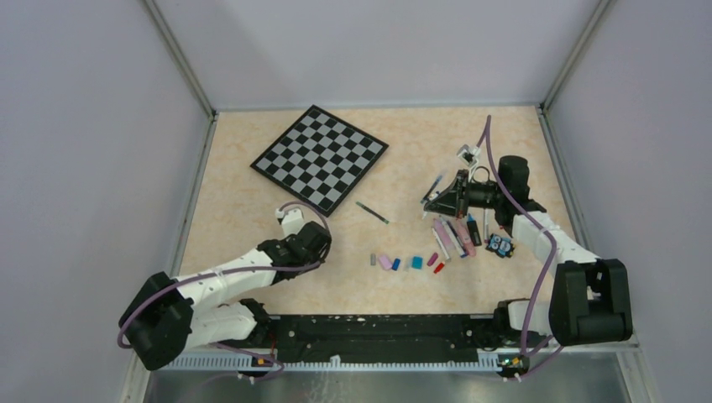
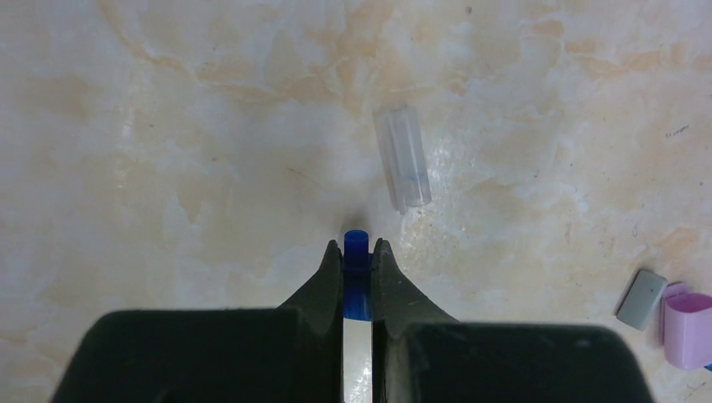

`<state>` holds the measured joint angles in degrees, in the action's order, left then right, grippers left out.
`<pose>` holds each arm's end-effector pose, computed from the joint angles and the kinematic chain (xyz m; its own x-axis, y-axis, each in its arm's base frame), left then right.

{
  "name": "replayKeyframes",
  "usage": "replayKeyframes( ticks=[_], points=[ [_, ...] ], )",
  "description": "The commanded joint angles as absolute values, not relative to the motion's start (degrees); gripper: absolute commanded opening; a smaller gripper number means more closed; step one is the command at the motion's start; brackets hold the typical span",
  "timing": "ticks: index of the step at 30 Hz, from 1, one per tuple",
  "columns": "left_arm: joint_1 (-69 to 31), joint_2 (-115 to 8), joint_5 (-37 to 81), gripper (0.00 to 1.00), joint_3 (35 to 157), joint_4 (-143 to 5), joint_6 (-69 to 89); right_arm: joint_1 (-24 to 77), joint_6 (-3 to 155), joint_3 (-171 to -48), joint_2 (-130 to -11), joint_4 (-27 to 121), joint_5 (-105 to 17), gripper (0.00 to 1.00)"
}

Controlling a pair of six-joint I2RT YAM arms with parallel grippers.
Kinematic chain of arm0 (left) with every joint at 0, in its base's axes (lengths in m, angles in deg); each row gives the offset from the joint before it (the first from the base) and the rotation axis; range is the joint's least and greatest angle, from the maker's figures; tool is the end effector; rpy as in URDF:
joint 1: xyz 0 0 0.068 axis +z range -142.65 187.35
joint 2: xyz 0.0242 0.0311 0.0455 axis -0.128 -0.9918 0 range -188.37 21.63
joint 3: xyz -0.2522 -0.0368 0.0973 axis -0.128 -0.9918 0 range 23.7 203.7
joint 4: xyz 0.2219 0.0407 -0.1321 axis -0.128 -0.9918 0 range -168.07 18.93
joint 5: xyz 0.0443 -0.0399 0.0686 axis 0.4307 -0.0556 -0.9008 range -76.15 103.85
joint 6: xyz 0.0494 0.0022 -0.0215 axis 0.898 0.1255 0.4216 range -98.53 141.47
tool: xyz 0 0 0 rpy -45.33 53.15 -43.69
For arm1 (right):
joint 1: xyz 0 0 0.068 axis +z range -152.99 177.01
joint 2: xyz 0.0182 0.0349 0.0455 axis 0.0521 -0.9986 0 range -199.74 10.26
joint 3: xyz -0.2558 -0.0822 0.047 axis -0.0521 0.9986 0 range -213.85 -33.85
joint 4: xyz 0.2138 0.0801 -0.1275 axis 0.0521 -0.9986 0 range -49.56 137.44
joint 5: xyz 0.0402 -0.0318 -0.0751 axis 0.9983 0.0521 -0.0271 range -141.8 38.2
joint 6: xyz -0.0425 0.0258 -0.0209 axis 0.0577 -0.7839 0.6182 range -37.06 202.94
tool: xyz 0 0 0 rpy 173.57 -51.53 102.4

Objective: Open the pen caps
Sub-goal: Place the pen cap at the center of the board.

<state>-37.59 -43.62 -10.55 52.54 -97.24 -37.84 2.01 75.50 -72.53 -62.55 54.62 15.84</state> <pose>0.1457 -0.1246 0.1616 -0.7581 -0.3498 -0.5504 -0.2808 0.9368 -0.2087 0.2526 0.0553 0.2381 -0.5584 0.0006 -0.8296 -0.7887 0.3097 0.5311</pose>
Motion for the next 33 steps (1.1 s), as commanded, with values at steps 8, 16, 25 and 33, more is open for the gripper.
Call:
replayKeyframes(
  ticks=[8,16,25,33],
  points=[
    [-32.0,-41.3,-12.2,0.06,53.8,-97.0,-35.1,2.0,77.2,-74.2,-62.7,55.6,15.9,0.00],
    [-31.8,-39.3,-6.5,0.00,55.1,-87.1,-28.1,2.0,77.4,-74.1,-62.9,55.6,15.6,0.00],
    [-31.9,-45.4,-3.6,0.02,58.1,-82.0,-28.2,2.0,77.7,-74.0,-63.2,55.5,15.4,0.00],
    [-31.8,-56.3,-6.9,0.01,65.5,-89.3,-33.5,1.9,78.0,-74.1,-63.2,55.2,15.3,0.00]
  ],
)
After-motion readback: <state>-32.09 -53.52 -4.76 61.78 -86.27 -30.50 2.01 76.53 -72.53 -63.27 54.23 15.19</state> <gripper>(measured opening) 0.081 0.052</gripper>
